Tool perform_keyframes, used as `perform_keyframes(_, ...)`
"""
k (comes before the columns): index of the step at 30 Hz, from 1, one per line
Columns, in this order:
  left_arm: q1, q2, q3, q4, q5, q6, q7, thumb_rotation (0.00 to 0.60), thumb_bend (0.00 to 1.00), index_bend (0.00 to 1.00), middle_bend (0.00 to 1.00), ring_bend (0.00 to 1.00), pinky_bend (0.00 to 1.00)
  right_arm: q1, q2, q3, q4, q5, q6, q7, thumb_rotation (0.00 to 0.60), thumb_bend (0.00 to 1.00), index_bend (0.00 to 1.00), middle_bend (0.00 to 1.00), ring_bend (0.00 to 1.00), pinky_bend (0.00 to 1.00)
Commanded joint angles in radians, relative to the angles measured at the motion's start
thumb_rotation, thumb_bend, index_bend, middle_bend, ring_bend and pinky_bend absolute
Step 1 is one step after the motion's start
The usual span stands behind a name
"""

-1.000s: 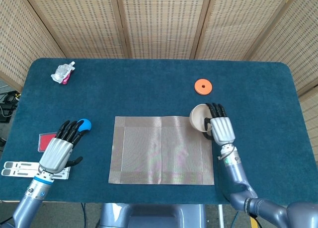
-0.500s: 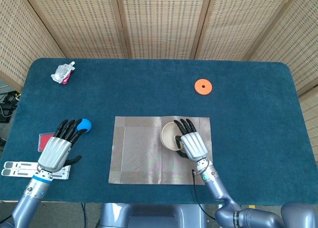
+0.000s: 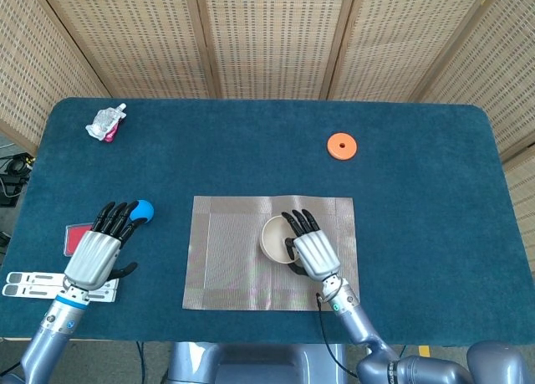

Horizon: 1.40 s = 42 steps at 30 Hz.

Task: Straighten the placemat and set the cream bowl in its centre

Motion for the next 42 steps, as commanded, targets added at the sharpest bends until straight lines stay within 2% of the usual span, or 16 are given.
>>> perform_keyframes(1,0.001,-0.001,0.000,0.000,0.003,0.004,-0.001,0.600,0.14,0.19,0.00,0.00,0.00,-0.004,0.004,-0.007,-0.010,0.008,-0.009,-0.016,0.600,0.44,0.69,0.14,0.00,0.00)
perform_keyframes(8,0.003,0.000,0.001,0.000,0.005,0.004,0.001,0.600,0.14,0.19,0.00,0.00,0.00,-0.020,0.025,-0.021,-0.049,0.019,-0.011,-0.055,0.600,0.39,0.63,0.09,0.00,0.00)
perform_keyframes(12,0.004,-0.001,0.001,-0.001,0.006,0.005,0.004,0.600,0.14,0.19,0.00,0.00,0.00,-0.030,0.040,-0.024,-0.071,0.021,0.000,-0.080,0.600,0.35,0.54,0.01,0.00,0.00)
perform_keyframes(17,0.006,0.000,0.001,-0.001,0.008,0.009,0.001,0.600,0.14,0.19,0.00,0.00,0.00,-0.047,0.065,-0.026,-0.097,0.019,0.029,-0.115,0.600,0.31,0.44,0.00,0.00,0.00)
perform_keyframes(20,0.007,0.002,0.001,-0.002,0.009,0.011,-0.001,0.600,0.14,0.19,0.00,0.00,0.00,-0.061,0.089,-0.030,-0.120,0.022,0.045,-0.140,0.600,0.30,0.41,0.00,0.00,0.00)
perform_keyframes(27,0.010,0.004,0.003,-0.005,0.022,0.022,-0.001,0.600,0.14,0.19,0.00,0.00,0.00,-0.120,0.214,-0.044,-0.246,0.004,0.133,-0.195,0.600,0.29,0.33,0.00,0.00,0.00)
perform_keyframes(31,0.014,0.006,0.003,-0.007,0.021,0.024,0.003,0.600,0.14,0.18,0.00,0.00,0.00,-0.165,0.284,-0.053,-0.273,-0.028,0.198,-0.160,0.600,0.29,0.28,0.00,0.00,0.00)
perform_keyframes(33,0.016,0.006,0.003,-0.008,0.019,0.025,0.008,0.600,0.14,0.17,0.00,0.00,0.00,-0.187,0.309,-0.056,-0.264,-0.034,0.224,-0.133,0.600,0.25,0.20,0.00,0.00,0.00)
perform_keyframes(36,0.032,0.007,0.003,-0.012,0.001,0.037,0.035,0.600,0.14,0.13,0.00,0.00,0.00,-0.251,0.374,-0.063,-0.205,-0.025,0.284,-0.030,0.600,0.17,0.09,0.00,0.00,0.00)
perform_keyframes(42,0.048,0.015,0.002,-0.023,-0.019,0.044,0.061,0.600,0.14,0.04,0.00,0.00,0.00,-0.309,0.419,-0.068,-0.102,-0.041,0.334,0.083,0.600,0.14,0.03,0.00,0.00,0.00)
